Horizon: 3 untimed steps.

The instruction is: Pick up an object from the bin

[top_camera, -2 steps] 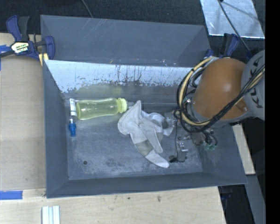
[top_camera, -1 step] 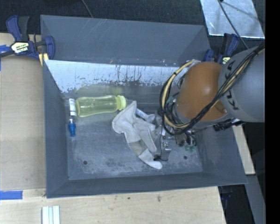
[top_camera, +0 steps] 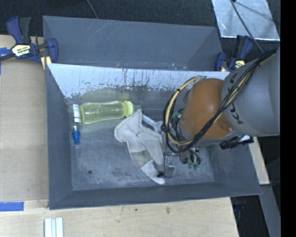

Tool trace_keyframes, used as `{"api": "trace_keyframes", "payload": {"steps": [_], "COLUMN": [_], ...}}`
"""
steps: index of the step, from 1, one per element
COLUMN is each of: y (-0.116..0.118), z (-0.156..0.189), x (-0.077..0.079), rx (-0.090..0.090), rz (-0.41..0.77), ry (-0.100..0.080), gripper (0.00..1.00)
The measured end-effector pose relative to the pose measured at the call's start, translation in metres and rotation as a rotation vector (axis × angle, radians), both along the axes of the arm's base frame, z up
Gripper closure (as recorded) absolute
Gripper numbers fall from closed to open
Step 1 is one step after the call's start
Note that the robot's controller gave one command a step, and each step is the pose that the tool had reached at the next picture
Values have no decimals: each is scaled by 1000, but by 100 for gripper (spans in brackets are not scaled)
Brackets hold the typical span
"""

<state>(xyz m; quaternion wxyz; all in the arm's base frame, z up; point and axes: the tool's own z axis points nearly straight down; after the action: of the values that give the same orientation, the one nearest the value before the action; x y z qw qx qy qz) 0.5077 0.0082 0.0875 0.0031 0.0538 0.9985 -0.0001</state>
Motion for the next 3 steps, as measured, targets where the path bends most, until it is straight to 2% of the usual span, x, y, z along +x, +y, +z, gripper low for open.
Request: {"api": "trace_keyframes", "payload": {"steps": [1,2,3], "y": [12,12,-7], "z": [-17,-17,24], "x": [7,7,-2], "rx": [-1,-1,1], "rz": [5,6,12], "ry": [1,1,12], "gripper": [100,100,100]}}
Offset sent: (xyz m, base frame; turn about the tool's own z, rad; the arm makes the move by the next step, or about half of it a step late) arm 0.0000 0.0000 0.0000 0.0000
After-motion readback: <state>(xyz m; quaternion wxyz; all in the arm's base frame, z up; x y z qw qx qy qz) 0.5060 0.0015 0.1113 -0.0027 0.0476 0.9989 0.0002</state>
